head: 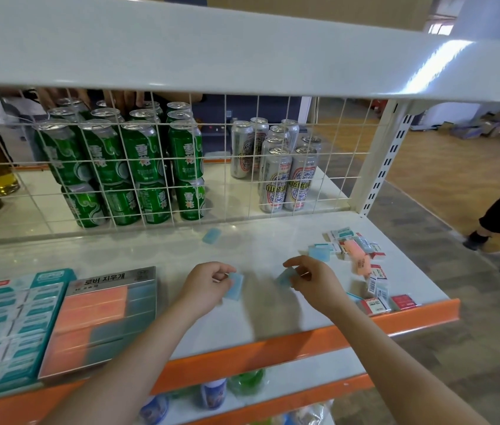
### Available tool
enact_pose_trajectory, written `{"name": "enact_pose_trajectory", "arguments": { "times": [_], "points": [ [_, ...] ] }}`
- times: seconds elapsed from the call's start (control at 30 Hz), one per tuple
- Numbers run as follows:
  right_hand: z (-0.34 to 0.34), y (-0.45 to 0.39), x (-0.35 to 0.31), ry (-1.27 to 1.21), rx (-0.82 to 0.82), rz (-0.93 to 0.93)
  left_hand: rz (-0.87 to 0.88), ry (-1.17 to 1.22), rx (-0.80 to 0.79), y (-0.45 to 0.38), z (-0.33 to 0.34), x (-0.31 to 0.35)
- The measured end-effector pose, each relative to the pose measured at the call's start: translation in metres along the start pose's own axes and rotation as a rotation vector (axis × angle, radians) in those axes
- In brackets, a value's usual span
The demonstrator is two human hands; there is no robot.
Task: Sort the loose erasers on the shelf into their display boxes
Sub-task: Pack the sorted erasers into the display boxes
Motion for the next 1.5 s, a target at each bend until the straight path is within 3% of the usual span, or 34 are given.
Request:
{"name": "enact_pose_trajectory", "arguments": {
  "times": [0.23, 0.43, 0.67, 0.87, 1.03, 1.2, 1.5],
  "points": [
    [0.002, 0.002, 0.005, -0.018, 0.028, 0.016, -0.047, 0.017, -0.074, 0.003, 0.0, 0.001],
    [0.006, 0.004, 0.005, -0.024, 0.01, 0.011, 0.043, -0.36, -0.008, 0.002, 0.004, -0.001],
    [0.006, 0.003, 0.004, -0.065, 0.028, 0.025, 0.067, -0.513, -0.021, 0.012, 0.012, -0.004],
    [0.006, 0.001, -0.002, -0.233, 0.07, 0.046, -0.027, -0.291, 0.187, 0.011, -0.012, 0.006],
    [0.005, 0.001, -0.013, -0.416, 0.093, 0.044, -0.064, 0.119, 0.037, 0.012, -0.017, 0.006],
    [0.009, 0.004, -0.021, -0.45, 0.062, 0.019, -0.078, 0.127, -0.053, 0.018, -0.016, 0.002],
    [0.012, 0.009, -0.023, -0.438, 0.015, 0.013, -0.028, 0.05, -0.015, 0.026, -0.012, 0.003]
  ]
}}
Point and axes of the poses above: each hand's wrist, its own y-axis away from the middle knuckle, its own z-axis out of the palm, x = y × z, the point moved 6 cm from there along -y, towards the middle knuckle, and after that the axes turned 13 degrees about -z, right-handed, at the moved point
